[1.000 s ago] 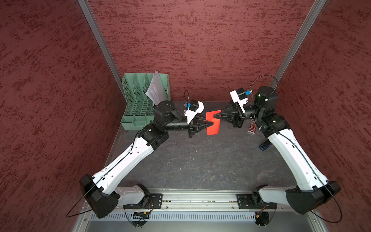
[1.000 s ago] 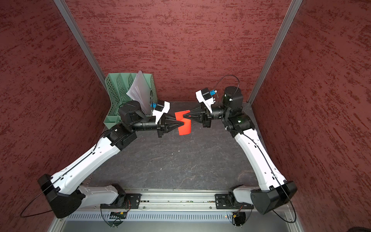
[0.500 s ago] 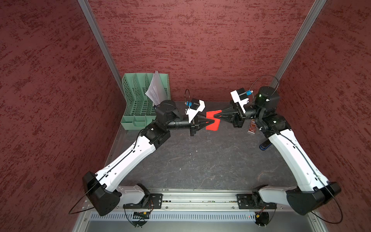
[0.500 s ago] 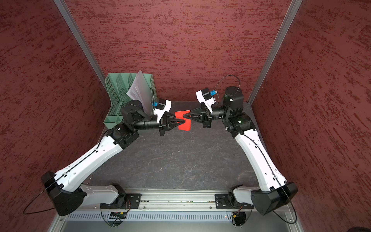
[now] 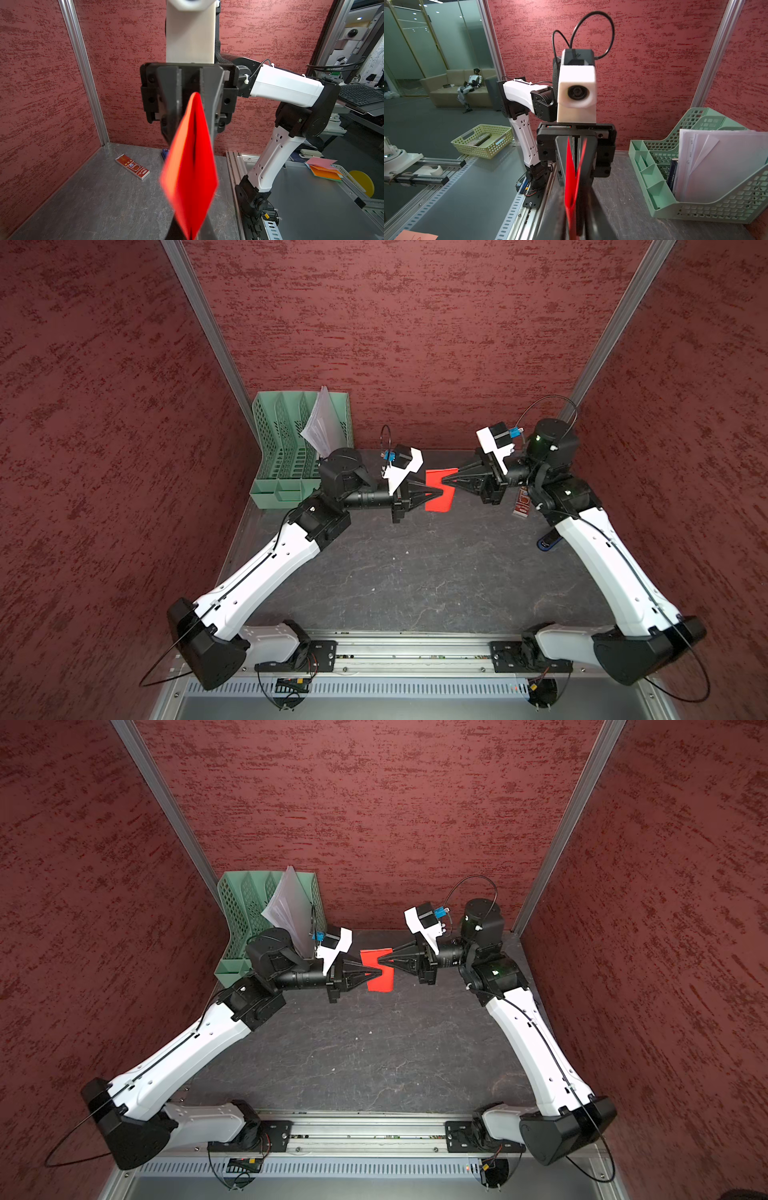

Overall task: Fold the square paper along the opposite sides
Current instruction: Smooth out the paper.

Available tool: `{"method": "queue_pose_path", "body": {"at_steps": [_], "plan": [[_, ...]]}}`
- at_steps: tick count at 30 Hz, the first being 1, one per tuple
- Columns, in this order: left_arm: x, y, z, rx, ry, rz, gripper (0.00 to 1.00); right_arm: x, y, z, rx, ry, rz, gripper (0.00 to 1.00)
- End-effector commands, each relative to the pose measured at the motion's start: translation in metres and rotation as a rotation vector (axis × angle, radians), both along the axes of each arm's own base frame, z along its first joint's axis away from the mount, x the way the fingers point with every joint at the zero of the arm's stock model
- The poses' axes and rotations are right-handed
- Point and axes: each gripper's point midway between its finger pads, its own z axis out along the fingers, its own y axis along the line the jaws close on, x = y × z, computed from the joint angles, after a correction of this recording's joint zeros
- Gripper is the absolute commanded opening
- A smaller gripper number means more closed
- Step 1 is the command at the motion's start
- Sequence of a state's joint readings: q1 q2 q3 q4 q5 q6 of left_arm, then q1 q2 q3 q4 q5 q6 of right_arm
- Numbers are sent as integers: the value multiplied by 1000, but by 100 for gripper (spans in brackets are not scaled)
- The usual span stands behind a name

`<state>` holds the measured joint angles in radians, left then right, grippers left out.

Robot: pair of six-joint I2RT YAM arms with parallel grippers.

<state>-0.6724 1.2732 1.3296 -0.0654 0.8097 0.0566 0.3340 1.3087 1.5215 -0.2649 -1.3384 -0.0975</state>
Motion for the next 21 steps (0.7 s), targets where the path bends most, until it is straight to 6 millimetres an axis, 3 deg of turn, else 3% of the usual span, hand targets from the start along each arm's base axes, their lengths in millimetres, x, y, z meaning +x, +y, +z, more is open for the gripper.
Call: {"method": "queue_pose_path", "body": {"at_steps": [1, 4, 8, 13, 15, 16, 21], "plan": [[-10, 7, 18, -33, -36, -11, 0, -2, -1, -2, -6, -1, -21, 49], [-9, 9, 17, -28, -30, -7, 0, -4, -1, -5, -9, -7, -22, 49], [-9, 10, 17, -27, -28, -6, 0, -3, -1, -5, -4, -3, -14, 29], [-6, 8, 9, -6, -3, -12, 0, -3, -1, 2, 9, -22, -15, 28], [-4, 6, 3, 7, 15, -11, 0, -4, -1, 7, 13, -34, -14, 15], [-3, 6, 1, 10, 21, -9, 0, -5, -2, 8, 15, -39, -13, 0], [-1, 5, -5, 18, 31, -1, 0, -5, -2, 7, 14, -36, -14, 0]]}}
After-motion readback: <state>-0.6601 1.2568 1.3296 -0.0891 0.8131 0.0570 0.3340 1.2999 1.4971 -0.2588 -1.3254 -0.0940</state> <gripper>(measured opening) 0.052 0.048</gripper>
